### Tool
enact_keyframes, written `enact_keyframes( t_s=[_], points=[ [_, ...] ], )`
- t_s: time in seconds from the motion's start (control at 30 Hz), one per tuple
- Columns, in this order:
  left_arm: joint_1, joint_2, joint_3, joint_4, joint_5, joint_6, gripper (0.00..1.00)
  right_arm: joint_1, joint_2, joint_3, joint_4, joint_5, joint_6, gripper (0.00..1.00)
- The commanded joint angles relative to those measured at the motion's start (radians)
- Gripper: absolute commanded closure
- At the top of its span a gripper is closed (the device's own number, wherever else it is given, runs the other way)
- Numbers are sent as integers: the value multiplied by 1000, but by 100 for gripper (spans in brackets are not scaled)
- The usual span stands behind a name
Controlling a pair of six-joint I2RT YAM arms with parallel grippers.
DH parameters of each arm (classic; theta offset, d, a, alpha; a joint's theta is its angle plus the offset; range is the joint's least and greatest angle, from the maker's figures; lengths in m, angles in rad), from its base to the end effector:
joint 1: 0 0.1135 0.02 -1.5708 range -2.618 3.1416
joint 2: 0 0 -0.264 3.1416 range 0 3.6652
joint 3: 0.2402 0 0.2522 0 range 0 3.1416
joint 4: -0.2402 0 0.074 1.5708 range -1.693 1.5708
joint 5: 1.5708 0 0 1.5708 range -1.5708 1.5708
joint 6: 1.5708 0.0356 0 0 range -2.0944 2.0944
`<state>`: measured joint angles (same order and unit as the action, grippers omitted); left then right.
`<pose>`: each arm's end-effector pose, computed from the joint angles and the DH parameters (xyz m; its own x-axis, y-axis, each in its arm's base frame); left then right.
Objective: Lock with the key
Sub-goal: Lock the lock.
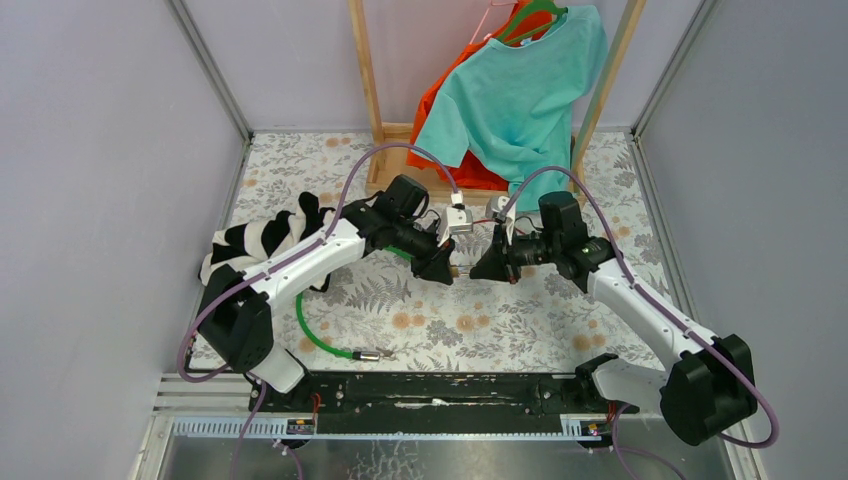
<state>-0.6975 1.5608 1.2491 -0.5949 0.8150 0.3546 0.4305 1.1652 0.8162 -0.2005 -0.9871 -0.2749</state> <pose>0.2360 -0.2316 0.2820 -0.2936 0.5568 -0.7770 0.9451 0.0472 -0.3233 0.2115 0.1298 0.2798 -0.2188 -0.2651 -0.9391 -0.9726 0.1371 0.1879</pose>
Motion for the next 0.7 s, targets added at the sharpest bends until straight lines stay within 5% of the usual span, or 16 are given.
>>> enact_keyframes(
  t_s=[0.0,0.27,0.67],
  points=[
    [-40,-27,52,139,147,38,100,43,-28,2,117,-24,-10,100],
    [-36,-17,44,95,213,59,100,42,-71,-23,98,-9,-101,100],
    [-42,47,161,195,145,-104,100,90,-33,-59,205,-37,-12,100]
  ],
)
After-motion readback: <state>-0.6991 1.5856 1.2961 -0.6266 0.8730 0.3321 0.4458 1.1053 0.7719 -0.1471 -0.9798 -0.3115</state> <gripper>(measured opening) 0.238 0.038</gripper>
